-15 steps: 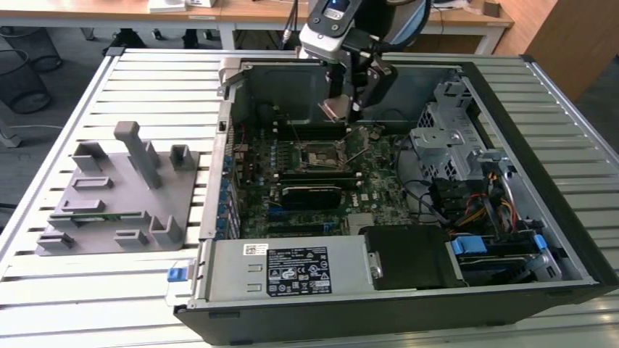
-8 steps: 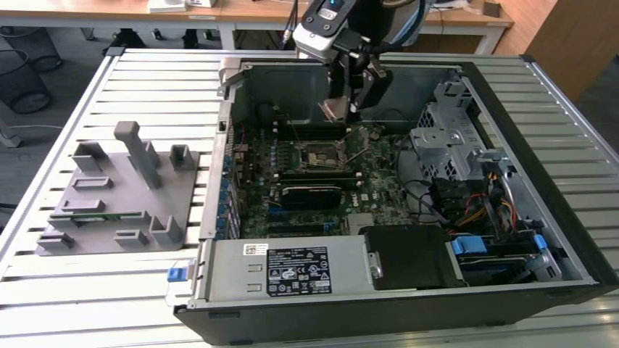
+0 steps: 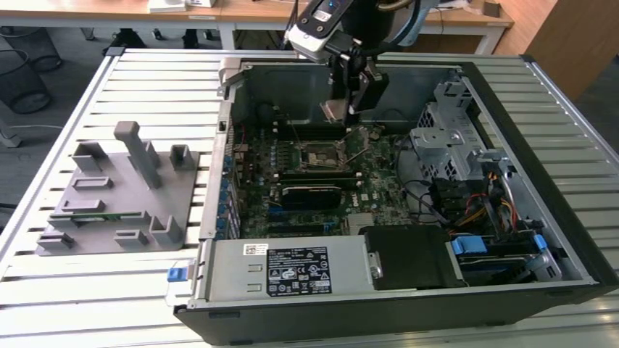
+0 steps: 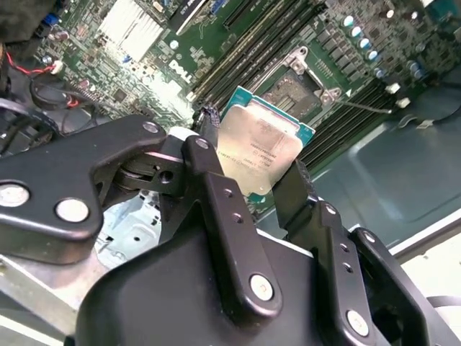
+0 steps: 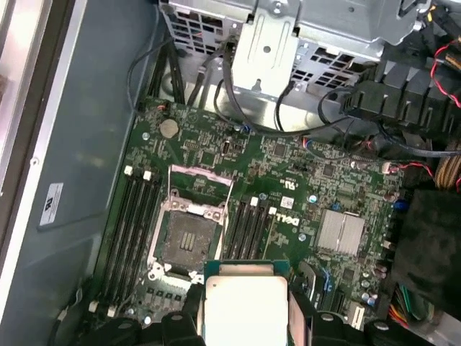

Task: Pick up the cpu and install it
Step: 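Place the cpu into insertion slot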

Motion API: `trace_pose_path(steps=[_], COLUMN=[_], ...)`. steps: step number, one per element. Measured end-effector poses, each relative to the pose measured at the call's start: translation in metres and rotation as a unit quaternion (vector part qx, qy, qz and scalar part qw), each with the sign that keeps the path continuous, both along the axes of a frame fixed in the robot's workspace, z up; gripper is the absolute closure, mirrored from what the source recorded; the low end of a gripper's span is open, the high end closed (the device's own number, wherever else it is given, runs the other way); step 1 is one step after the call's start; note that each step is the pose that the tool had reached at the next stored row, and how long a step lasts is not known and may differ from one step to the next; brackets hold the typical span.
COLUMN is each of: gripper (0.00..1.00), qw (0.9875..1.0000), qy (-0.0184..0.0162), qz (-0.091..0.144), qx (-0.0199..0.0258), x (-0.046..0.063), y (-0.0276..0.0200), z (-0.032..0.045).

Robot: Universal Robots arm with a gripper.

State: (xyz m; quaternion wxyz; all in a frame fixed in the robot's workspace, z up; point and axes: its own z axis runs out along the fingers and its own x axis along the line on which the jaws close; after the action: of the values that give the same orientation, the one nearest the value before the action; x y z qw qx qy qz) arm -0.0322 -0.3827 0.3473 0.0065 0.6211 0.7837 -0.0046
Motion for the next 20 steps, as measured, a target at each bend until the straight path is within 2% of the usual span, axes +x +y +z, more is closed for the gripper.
trace_pose_path(steps=[2,5,11,15,20], gripper=[0.46,0.46,0.46,0.46,0.46], qw=[0.9999,0.9996,0.9977,0.9974,0.9974], qy=[-0.0021,-0.0028,-0.0028,-0.0027,-0.0027], qz=[-0.01,-0.028,-0.068,-0.072,-0.072], qx=[-0.0001,-0.0001,-0.0003,-0.0002,-0.0003], x=[0.0,0.0,0.0,0.0,0.0], y=[0.0002,0.0004,0.0011,0.0095,0.0131], z=[-0.0009,-0.003,-0.0107,-0.017,-0.0216])
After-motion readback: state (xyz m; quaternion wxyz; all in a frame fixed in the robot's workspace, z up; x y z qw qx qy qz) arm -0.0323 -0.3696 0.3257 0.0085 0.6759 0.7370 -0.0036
